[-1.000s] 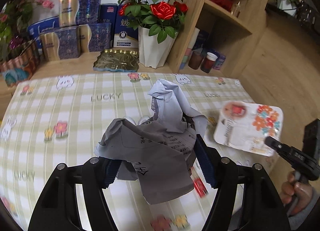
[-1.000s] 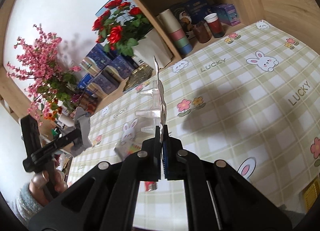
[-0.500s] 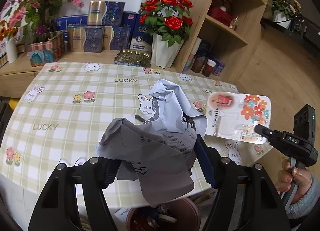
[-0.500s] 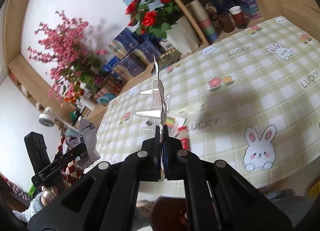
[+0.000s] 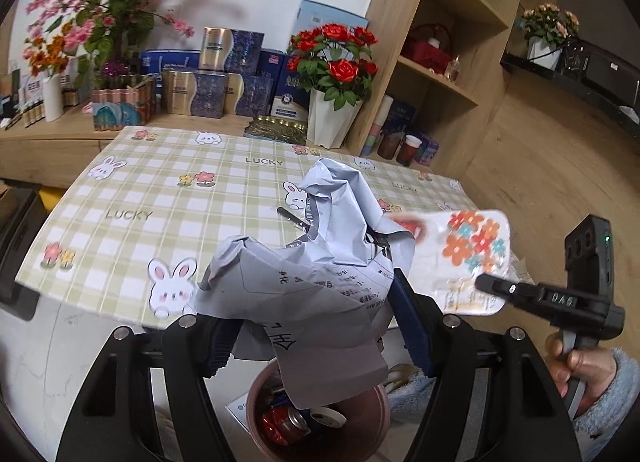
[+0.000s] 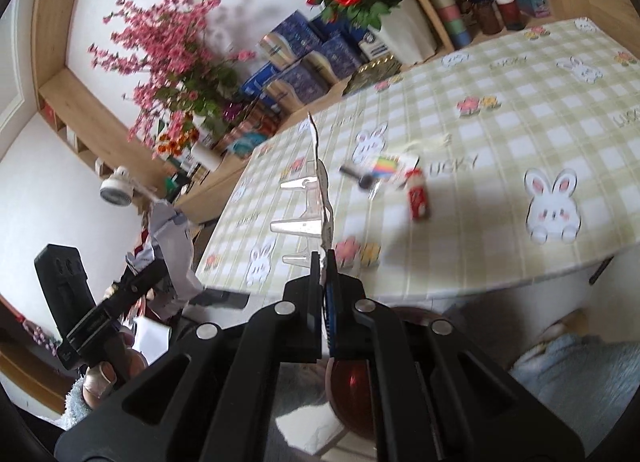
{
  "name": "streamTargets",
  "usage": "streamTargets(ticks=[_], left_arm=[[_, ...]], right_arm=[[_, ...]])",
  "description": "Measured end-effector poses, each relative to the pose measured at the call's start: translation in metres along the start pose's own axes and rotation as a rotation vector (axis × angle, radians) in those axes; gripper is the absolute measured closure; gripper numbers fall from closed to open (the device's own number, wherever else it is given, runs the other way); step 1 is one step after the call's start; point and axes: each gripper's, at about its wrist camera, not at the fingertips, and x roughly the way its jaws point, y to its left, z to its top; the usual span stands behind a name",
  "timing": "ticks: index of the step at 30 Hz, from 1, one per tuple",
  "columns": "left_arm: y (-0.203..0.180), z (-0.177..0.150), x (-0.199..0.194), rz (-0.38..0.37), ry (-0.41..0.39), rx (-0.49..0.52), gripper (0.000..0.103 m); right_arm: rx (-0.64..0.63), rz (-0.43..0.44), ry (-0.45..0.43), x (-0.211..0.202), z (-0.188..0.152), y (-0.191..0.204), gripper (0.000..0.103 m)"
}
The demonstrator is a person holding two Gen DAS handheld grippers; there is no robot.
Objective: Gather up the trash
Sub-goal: 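Carry the crumpled paper with the left gripper while the right carries the card to the bin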
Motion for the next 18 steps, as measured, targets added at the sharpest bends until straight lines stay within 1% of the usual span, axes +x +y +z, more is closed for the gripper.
streamTargets(ticks=[3, 7, 8, 13, 18], left_arm=[[-0.002, -0.02, -0.02, 0.004, -0.024, -0.017, 0.035], [-0.001, -0.03, -0.029, 0.001, -0.036, -0.029, 0.035], [-0.001, -0.031, -0.029, 0.001, -0.039, -0.027, 0.035], [0.003, -0.04, -0.02, 0.006, -0.038, -0.026, 0.035], [0.016, -0.057, 0.0, 0.027, 0.013, -0.045, 0.035]], right_arm=[[-0.016, 0.001, 0.053, -0.001, -0.022, 0.008, 0.097], [-0.058, -0.029, 0.146, 0.006, -0.046, 0.013, 0.097], [-0.061, -0.039, 0.177, 0.01, -0.052, 0.011, 0.097], [-0.039, -0.051, 0.269, 0.03, -0.069, -0.001, 0.097], [-0.052, -0.065, 0.393, 0.061, -0.088, -0.006, 0.097]])
